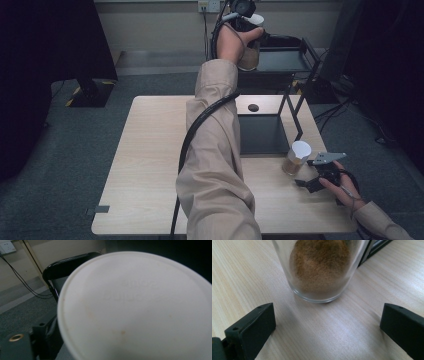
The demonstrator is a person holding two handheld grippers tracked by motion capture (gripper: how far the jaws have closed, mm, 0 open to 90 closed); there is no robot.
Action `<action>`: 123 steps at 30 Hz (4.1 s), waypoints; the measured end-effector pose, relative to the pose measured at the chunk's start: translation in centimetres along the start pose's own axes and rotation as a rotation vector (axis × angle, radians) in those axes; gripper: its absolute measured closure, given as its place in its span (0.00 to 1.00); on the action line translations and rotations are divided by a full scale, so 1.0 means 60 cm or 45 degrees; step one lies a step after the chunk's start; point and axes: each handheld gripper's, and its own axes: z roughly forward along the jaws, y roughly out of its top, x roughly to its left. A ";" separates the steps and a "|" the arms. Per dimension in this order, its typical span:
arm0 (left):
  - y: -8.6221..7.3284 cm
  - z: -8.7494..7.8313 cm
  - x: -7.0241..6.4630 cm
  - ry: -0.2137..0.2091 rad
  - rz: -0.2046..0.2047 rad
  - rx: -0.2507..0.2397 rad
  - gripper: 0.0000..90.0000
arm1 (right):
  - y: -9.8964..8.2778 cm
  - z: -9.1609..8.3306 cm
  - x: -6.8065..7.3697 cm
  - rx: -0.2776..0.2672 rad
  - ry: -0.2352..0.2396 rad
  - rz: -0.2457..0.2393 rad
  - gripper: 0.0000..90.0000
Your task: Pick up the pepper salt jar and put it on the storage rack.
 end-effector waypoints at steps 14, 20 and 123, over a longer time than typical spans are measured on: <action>-0.041 -0.026 -0.001 -0.037 -0.013 -0.074 0.01 | 0.000 0.000 0.000 0.001 0.000 0.001 0.00; -0.060 -0.032 -0.003 -0.056 -0.029 -0.088 0.01 | 0.000 0.000 0.000 0.001 0.000 0.001 0.00; -0.427 -0.003 0.001 -0.309 -0.032 -0.112 0.01 | -0.001 0.000 0.001 -0.003 -0.005 0.003 0.00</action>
